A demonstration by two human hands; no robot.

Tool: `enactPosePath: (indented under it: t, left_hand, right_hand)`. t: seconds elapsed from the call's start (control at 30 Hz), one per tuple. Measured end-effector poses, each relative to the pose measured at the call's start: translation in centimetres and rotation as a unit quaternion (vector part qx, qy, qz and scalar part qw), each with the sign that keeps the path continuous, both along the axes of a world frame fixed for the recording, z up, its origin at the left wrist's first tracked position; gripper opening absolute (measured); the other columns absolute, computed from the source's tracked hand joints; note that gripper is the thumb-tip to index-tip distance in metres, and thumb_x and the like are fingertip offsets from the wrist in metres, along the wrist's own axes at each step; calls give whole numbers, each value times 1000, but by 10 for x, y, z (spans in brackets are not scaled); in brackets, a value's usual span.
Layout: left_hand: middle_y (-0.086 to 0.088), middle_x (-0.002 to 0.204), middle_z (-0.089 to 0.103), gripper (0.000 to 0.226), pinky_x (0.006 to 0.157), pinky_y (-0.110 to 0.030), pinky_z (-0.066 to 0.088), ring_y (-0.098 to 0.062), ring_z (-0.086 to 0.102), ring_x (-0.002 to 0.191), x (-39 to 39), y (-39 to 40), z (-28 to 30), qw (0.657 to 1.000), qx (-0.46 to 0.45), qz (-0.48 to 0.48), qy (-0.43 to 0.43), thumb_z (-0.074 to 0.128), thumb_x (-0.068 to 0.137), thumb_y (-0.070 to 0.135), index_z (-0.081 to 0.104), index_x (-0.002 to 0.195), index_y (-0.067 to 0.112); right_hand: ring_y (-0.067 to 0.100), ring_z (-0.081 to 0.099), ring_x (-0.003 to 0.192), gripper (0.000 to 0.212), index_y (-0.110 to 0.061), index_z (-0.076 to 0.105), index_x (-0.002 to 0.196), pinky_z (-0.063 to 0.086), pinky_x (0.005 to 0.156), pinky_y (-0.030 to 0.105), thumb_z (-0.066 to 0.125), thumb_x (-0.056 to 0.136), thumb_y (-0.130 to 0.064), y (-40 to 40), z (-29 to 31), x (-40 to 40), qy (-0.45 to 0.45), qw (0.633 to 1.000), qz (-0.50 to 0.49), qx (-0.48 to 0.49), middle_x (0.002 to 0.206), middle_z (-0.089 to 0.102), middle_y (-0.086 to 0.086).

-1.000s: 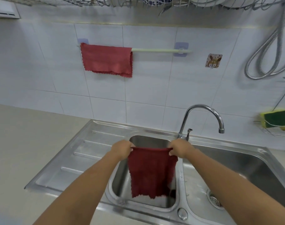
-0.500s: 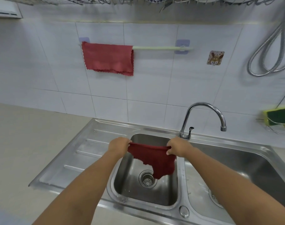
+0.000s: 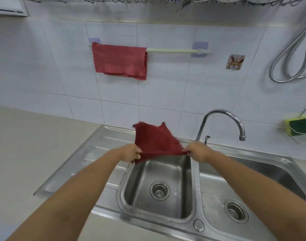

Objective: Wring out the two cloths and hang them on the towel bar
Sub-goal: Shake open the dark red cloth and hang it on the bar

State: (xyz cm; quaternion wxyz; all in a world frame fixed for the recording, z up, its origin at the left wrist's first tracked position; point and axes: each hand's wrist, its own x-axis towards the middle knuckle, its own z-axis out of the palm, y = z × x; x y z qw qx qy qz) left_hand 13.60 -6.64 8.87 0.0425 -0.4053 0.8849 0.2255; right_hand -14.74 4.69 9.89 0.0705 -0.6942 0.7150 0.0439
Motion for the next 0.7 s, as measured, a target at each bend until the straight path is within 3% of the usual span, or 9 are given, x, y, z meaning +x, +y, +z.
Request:
enactPosePath:
  t: [0.03,0.13,0.27,0.4,0.5,0.6,0.7]
  left_hand:
    - [-15,104,70,26,84,-29,44,-33,64,104,1,5,-13,999,29,14,-6,47,95,7,69,109,7]
    - [-10,120,68,34,93,-31,43,-29,59,114,-10,9,-24,995,-47,62,59,44,96,9,67,120,18]
    - [-8,120,68,35,93,-36,48,-29,59,113,-17,8,-26,990,-97,78,70,43,97,13,68,118,25]
    - [-6,124,67,35,98,-35,46,-26,58,116,-15,11,-28,996,-49,59,53,44,97,8,68,120,20]
    - [-6,120,68,34,95,-37,47,-27,59,114,-11,9,-25,992,-74,74,66,43,97,10,69,117,22]
    - [-9,127,65,37,94,-39,47,-32,58,116,-21,8,8,956,-190,151,167,42,98,13,60,129,23]
    - [-9,128,64,43,101,-43,44,-33,60,114,-31,5,45,855,-381,163,312,47,94,-2,58,132,15]
  right_hand:
    - [26,66,100,43,-27,71,112,49,80,32,46,86,-3,3,-9,0,-23,1000,-14,15,104,73,5]
    - [24,65,102,42,-20,74,109,49,81,28,45,86,-1,1,-8,7,-68,996,-57,-24,108,74,5]
    - [26,66,99,40,-18,74,110,47,76,23,44,88,-1,1,-8,8,-97,989,-111,-17,108,73,10]
    - [19,61,80,32,-15,75,101,39,54,19,49,87,-2,4,-10,4,-119,986,-109,26,99,74,10]
    - [26,67,93,29,-12,74,103,42,61,21,51,88,-3,-1,-7,3,-122,985,-118,42,102,74,13]
    - [28,64,108,35,-17,73,110,50,86,29,48,88,-5,-11,20,6,-179,959,-167,-140,114,71,9]
    - [29,62,112,49,-22,66,122,49,91,36,47,83,1,-14,57,13,-150,887,-158,-407,121,68,5]
